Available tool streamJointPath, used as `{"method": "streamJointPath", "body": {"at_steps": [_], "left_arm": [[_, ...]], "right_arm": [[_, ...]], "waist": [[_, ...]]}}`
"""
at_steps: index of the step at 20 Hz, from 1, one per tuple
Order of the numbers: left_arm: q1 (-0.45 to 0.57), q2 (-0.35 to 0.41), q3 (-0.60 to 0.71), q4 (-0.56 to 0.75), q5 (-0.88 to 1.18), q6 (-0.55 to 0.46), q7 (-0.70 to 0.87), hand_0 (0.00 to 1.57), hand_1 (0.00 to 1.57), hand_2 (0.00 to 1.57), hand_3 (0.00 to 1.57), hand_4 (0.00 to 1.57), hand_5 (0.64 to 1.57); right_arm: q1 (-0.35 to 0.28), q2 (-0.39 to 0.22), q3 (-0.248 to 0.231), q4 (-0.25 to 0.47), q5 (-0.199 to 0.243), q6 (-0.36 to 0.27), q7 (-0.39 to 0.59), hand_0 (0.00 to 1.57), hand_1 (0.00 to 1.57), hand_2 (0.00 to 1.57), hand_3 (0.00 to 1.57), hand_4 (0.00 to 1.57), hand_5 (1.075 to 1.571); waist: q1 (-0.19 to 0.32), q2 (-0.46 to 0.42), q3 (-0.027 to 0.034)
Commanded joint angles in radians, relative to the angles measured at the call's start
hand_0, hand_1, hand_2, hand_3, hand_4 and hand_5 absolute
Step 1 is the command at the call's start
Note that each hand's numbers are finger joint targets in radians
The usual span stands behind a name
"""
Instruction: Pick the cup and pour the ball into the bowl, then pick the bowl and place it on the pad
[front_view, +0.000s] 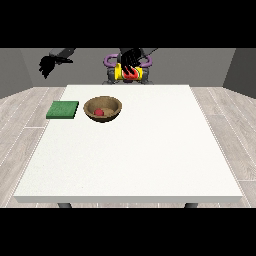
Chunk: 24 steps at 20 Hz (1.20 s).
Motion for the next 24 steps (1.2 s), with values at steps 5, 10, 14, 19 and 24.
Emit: {"method": "streamJointPath", "body": {"at_steps": [5, 10, 14, 19, 24], "left_arm": [[0.2, -0.071, 0.39, -0.206, 0.504, 0.292, -0.031, 0.9, 0.9, 0.85, 0.48, 1.26, 1.437], [0.315, -0.073, 0.443, -0.345, 0.934, 0.355, -0.177, 0.0, 0.0, 0.0, 0.0, 0.0, 1.55], [0.41, -0.073, 0.414, -0.449, 1.207, 0.271, -0.386, 0.0, 0.0, 0.0, 0.0, 0.0, 1.563], [0.512, -0.073, 0.447, -0.452, 1.332, 0.133, -0.611, 0.0, 0.0, 0.0, 0.0, 0.0, 1.564], [0.522, -0.014, 0.481, -0.468, 1.378, 0.018, -0.66, 0.0, 0.0, 0.0, 0.0, 0.0, 1.564]], "right_arm": [[-0.016, 0.035, -0.021, -0.017, -0.016, -0.069, 0.016, 0.0, 0.0, 0.0, 0.0, 0.25, 1.567], [-0.105, 0.1, 0.013, -0.053, -0.009, -0.114, 0.007, 0.0, 0.0, 0.0, 0.0, 0.3, 1.568], [-0.144, 0.167, 0.035, -0.086, 0.035, -0.246, 0.018, 0.0, 0.0, 0.0, 0.0, 0.25, 1.571], [-0.152, 0.27, 0.063, -0.1, 0.063, -0.378, 0.043, 0.0, 0.0, 0.0, 0.0, 0.31, 1.57], [-0.248, 0.258, 0.038, 0.023, 0.057, -0.418, -0.022, 0.0, 0.0, 0.0, 0.0, 0.31, 1.569]], "waist": [[0.1, 0.078, -0.0172], [0.062, 0.213, -0.0169], [0.119, 0.241, -0.007], [0.174, 0.26, 0.0031], [0.194, 0.281, 0.0055]]}}
